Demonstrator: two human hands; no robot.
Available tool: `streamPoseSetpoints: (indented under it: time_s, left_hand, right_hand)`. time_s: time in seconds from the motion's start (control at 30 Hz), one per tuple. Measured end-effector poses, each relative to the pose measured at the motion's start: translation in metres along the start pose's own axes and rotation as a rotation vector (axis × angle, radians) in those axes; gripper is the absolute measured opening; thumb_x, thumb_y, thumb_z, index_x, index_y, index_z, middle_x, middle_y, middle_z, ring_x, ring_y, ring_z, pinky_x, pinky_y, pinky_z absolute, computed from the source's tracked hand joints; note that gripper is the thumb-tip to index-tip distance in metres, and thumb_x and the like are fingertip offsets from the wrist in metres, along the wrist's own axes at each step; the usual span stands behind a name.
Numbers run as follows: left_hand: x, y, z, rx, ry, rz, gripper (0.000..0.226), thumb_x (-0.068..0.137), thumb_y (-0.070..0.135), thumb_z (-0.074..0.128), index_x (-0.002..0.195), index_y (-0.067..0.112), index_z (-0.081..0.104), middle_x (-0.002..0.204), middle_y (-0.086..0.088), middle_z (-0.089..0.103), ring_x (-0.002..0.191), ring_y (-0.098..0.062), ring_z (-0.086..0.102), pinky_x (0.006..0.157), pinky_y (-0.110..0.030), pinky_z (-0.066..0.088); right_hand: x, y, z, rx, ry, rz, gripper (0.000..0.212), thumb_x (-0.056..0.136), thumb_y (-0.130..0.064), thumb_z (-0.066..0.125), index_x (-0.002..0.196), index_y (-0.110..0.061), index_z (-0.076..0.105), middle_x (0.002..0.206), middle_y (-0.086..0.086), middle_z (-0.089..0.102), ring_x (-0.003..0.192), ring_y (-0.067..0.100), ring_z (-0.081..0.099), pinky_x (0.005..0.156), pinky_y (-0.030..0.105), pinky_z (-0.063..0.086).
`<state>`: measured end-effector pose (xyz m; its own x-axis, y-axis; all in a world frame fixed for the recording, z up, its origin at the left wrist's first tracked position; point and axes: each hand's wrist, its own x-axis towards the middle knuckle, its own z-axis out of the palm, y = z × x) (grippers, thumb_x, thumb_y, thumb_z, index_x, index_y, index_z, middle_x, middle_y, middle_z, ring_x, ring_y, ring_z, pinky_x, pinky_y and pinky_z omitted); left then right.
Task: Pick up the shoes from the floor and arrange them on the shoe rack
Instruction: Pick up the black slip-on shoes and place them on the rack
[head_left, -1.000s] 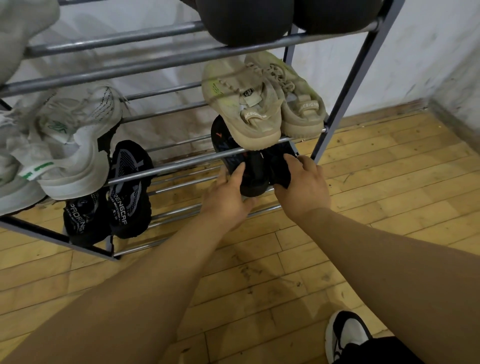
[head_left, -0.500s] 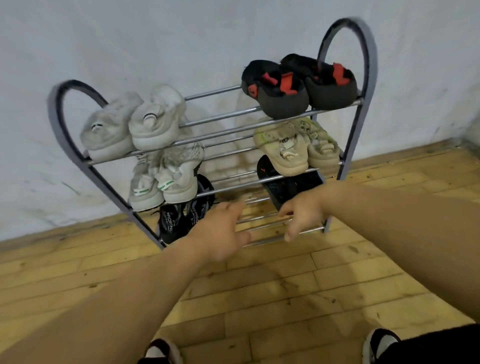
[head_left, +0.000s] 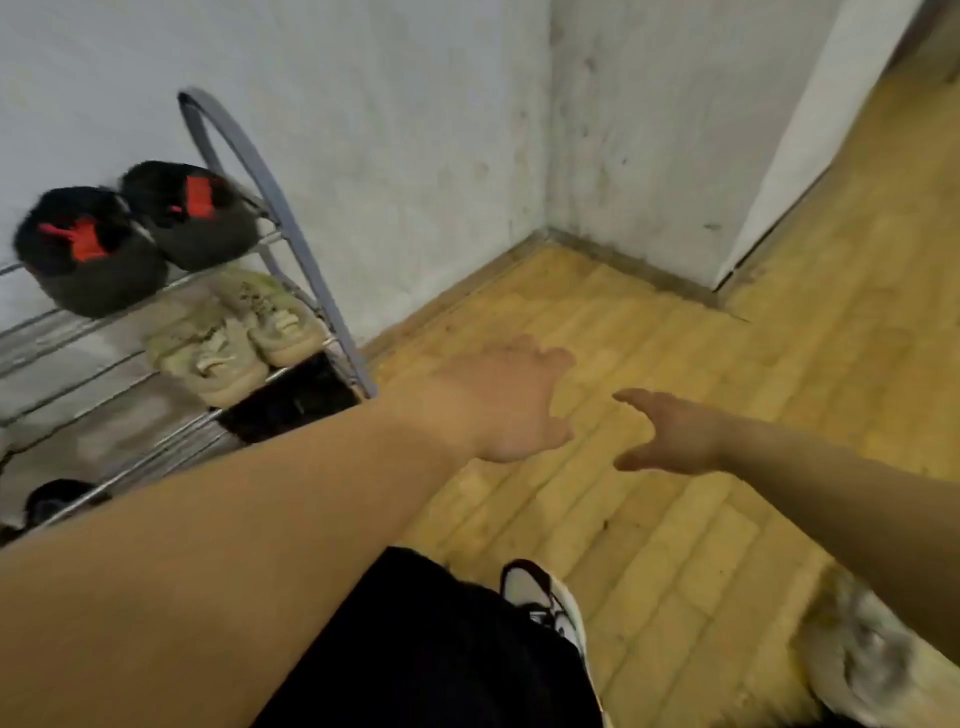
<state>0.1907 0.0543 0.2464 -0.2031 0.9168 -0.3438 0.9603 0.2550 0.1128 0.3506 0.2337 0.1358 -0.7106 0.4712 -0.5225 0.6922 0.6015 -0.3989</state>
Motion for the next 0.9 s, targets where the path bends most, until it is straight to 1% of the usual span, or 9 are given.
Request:
streamPoseSetpoints:
  time_s: [0.07, 0.17, 0.27, 0.33, 0.47, 0.57, 0.67, 0.77, 0.9]
  left_hand:
    - [0.037, 0.047, 0.031, 0.015, -0.128, 0.1, 0.083, 0.098, 0.06, 0.054, 0.164, 0.027, 0.015, 0.163, -0.012, 0.026, 0.145, -0.037, 0.035, 0.114, -0.05, 0.04]
    - [0.061, 0.106, 0.094, -0.089, -0.277, 0.17, 0.087, 0.097, 0.064, 0.054, 0.164, 0.029, 0.012, 0.169, -0.01, 0.017, 0.152, -0.034, 0.026, 0.119, -0.05, 0.033]
    - [0.071, 0.143, 0.143, -0.047, -0.4, 0.244, 0.098, 0.094, 0.068, 0.055, 0.165, 0.034, -0.003, 0.174, -0.006, -0.003, 0.157, -0.034, 0.014, 0.122, -0.052, 0.028]
    - [0.077, 0.16, 0.154, 0.014, -0.424, 0.311, 0.098, 0.094, 0.07, 0.052, 0.165, 0.035, -0.006, 0.174, -0.005, 0.0, 0.157, -0.033, 0.013, 0.123, -0.052, 0.026]
    - [0.089, 0.176, 0.164, -0.01, -0.484, 0.344, 0.1, 0.091, 0.076, 0.051, 0.163, 0.04, -0.008, 0.173, 0.0, 0.006, 0.157, -0.031, 0.015, 0.12, -0.054, 0.03]
    - [0.099, 0.177, 0.172, 0.0, -0.517, 0.322, 0.1, 0.09, 0.077, 0.051, 0.162, 0.042, -0.009, 0.173, 0.0, 0.008, 0.157, -0.029, 0.016, 0.12, -0.053, 0.031]
    - [0.105, 0.172, 0.175, 0.028, -0.559, 0.287, 0.098, 0.092, 0.074, 0.053, 0.163, 0.042, -0.007, 0.173, -0.001, 0.008, 0.158, -0.028, 0.015, 0.121, -0.05, 0.026]
    - [0.108, 0.163, 0.177, 0.019, -0.587, 0.249, 0.099, 0.092, 0.071, 0.056, 0.165, 0.038, -0.003, 0.173, -0.004, 0.011, 0.157, -0.029, 0.019, 0.122, -0.046, 0.027]
    - [0.113, 0.154, 0.179, -0.028, -0.578, 0.191, 0.101, 0.091, 0.071, 0.058, 0.165, 0.038, -0.002, 0.174, -0.004, 0.008, 0.158, -0.031, 0.015, 0.124, -0.048, 0.027]
  right_hand:
    - [-0.019, 0.077, 0.036, 0.096, -0.002, 0.169, 0.109, 0.08, -0.061, 0.079, 0.164, -0.034, 0.014, 0.169, 0.004, 0.021, 0.15, 0.029, 0.032, 0.117, 0.038, 0.035]
    - [-0.061, 0.165, 0.102, 0.209, -0.031, 0.382, 0.111, 0.08, -0.063, 0.078, 0.164, -0.034, 0.011, 0.17, 0.003, 0.017, 0.15, 0.029, 0.032, 0.115, 0.04, 0.037]
    - [-0.1, 0.219, 0.168, 0.246, -0.094, 0.474, 0.119, 0.073, -0.07, 0.078, 0.164, -0.035, 0.01, 0.17, 0.001, 0.017, 0.152, 0.028, 0.03, 0.117, 0.043, 0.037]
    - [-0.123, 0.24, 0.198, 0.233, -0.116, 0.49, 0.12, 0.074, -0.07, 0.076, 0.165, -0.03, 0.01, 0.171, 0.001, 0.013, 0.156, 0.027, 0.02, 0.121, 0.042, 0.031]
    - [-0.151, 0.249, 0.236, 0.069, -0.128, 0.413, 0.113, 0.074, -0.073, 0.072, 0.163, -0.036, 0.013, 0.171, -0.001, 0.011, 0.156, 0.029, 0.009, 0.125, 0.046, 0.021]
    - [-0.156, 0.242, 0.254, -0.075, -0.056, 0.246, 0.111, 0.074, -0.071, 0.071, 0.161, -0.044, 0.007, 0.172, -0.008, 0.004, 0.158, 0.028, -0.005, 0.126, 0.048, 0.004]
    - [-0.15, 0.236, 0.265, -0.124, -0.172, 0.083, 0.123, 0.072, -0.071, 0.074, 0.161, -0.043, -0.006, 0.173, -0.008, -0.002, 0.158, 0.026, -0.012, 0.122, 0.046, -0.01]
    - [-0.143, 0.239, 0.284, -0.209, -0.236, -0.015, 0.125, 0.07, -0.067, 0.078, 0.161, -0.041, -0.004, 0.171, -0.002, 0.011, 0.158, 0.029, 0.001, 0.125, 0.051, -0.003]
    - [-0.144, 0.242, 0.297, -0.239, -0.173, -0.056, 0.11, 0.075, -0.057, 0.075, 0.16, -0.042, 0.006, 0.162, -0.002, 0.035, 0.153, 0.03, 0.025, 0.125, 0.05, 0.008]
